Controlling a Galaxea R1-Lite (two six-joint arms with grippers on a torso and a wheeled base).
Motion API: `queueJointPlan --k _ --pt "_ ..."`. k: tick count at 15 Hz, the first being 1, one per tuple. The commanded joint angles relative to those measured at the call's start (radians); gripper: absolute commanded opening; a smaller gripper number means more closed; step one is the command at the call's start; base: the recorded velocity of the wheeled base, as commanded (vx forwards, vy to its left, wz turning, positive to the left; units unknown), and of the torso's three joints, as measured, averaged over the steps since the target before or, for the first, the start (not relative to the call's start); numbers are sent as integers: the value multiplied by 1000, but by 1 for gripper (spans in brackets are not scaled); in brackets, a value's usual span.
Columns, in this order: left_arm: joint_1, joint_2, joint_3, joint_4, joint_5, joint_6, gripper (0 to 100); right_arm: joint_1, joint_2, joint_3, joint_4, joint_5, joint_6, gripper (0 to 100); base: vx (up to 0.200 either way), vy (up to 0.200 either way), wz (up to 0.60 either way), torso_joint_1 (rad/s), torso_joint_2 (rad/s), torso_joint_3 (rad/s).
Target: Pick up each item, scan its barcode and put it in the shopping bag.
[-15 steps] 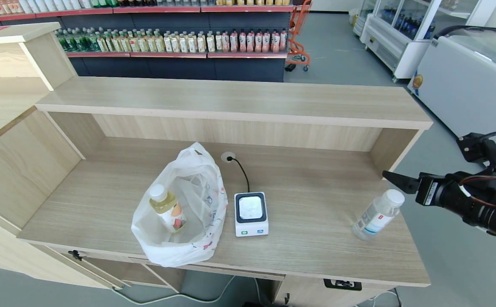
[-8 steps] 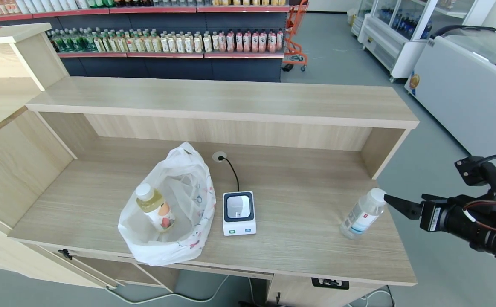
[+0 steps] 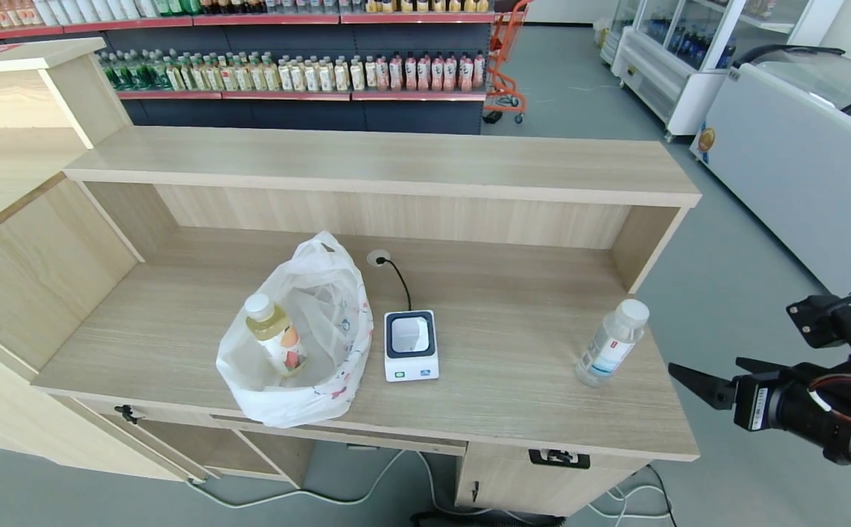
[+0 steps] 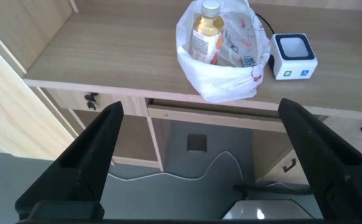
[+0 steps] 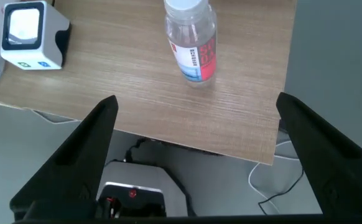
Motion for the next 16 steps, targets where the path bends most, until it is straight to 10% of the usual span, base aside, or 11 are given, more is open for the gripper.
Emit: queueJointPlan --k 1,16 --pt "0 1 0 -1 0 0 100 -11 11 8 0 0 -10 100 0 0 0 0 0 0" --pt "0 0 0 -1 0 0 100 18 100 -10 -7 0 -53 100 0 -40 0 0 0 0"
